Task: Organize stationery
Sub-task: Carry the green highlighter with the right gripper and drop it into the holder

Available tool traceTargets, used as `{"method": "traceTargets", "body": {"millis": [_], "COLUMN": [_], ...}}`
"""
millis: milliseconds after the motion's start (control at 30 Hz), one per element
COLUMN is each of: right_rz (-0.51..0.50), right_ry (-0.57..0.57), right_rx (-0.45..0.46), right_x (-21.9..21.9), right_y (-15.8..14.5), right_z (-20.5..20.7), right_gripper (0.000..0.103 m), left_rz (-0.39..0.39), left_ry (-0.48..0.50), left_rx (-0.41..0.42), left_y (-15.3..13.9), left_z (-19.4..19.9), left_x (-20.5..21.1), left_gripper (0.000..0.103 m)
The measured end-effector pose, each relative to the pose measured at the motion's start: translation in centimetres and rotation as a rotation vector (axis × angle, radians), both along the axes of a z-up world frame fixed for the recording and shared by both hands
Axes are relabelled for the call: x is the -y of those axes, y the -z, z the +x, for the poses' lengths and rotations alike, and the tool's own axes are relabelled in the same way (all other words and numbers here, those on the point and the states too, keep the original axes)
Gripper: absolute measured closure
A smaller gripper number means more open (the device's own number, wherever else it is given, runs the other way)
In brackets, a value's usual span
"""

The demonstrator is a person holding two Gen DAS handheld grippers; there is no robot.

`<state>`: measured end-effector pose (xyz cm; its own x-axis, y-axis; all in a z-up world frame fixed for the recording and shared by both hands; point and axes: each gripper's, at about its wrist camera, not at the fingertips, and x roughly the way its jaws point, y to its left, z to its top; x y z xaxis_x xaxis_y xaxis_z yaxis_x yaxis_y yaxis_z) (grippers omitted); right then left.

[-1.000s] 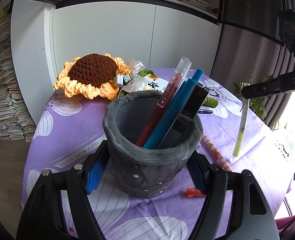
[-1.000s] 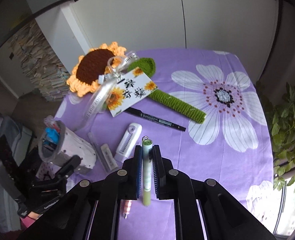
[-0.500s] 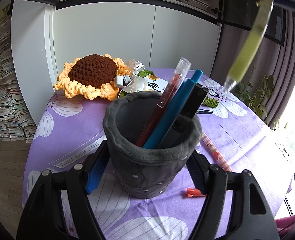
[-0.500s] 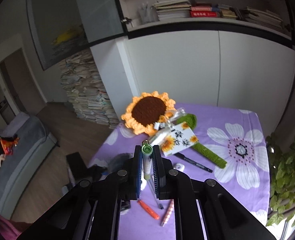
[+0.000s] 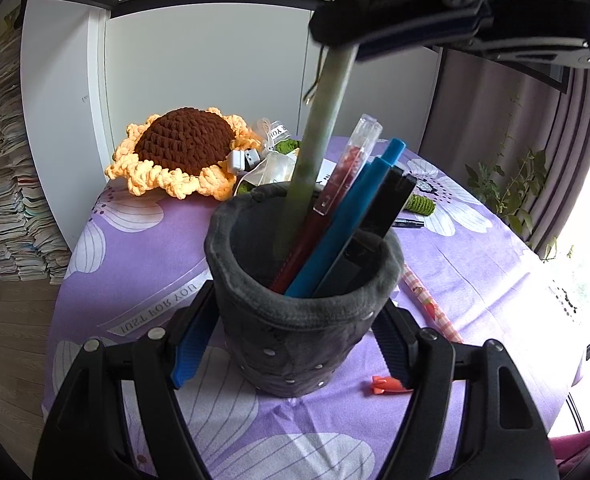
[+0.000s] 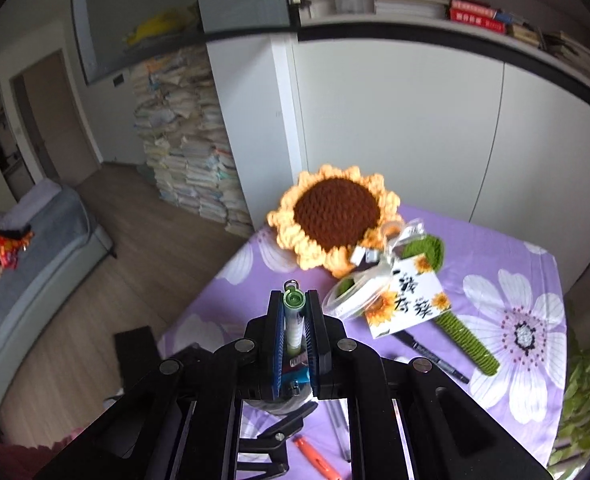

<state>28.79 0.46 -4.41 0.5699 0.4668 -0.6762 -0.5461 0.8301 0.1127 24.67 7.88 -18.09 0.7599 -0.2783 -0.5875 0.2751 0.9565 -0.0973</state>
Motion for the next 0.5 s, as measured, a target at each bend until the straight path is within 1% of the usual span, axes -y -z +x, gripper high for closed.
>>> {"method": "traceTargets", "body": {"millis": [133, 200, 233, 367, 433, 500], "right_rz": [-0.047, -0.058, -0.048, -0.043, -0.029, -0.005], "right_ry": [-0.009, -0.017, -0.014, -0.012, -0.016, -0.01], "right_rx": [-0.058, -0.08, -0.089, -0.106, -0.121, -0.113], "right_x": [-0.9, -1.2, -1.1, -0.7, -0.1, 0.8], "right_y": [2.5, 3.4, 3.6, 3.5, 3.3, 2.7], "right_z": [1.0, 1.4, 1.5, 1.5, 1.2, 0.6], "right_gripper": [0.092, 0.092, 0.092, 0.092, 0.092, 0.092], "left_rz": [-0.002, -0.003, -0.003, -0.003, -0.004, -0.002], "left_ry": [0.005, 0.007, 0.008, 0.009, 0.008, 0.007], "left_rx": [-0.005, -0.008, -0.008, -0.009, -0.011, -0.009], "left_y": [0.0, 0.0, 0.0, 0.0, 0.0, 0.0], "left_z": [-0.1, -0.1, -0.1, -0.1, -0.1, -0.1], "left_x": [0.1, 0.1, 0.2, 0.2, 0.2, 0.2], "left_gripper": [0.031, 0.03, 0.03, 0.03, 0.03, 0.03]}}
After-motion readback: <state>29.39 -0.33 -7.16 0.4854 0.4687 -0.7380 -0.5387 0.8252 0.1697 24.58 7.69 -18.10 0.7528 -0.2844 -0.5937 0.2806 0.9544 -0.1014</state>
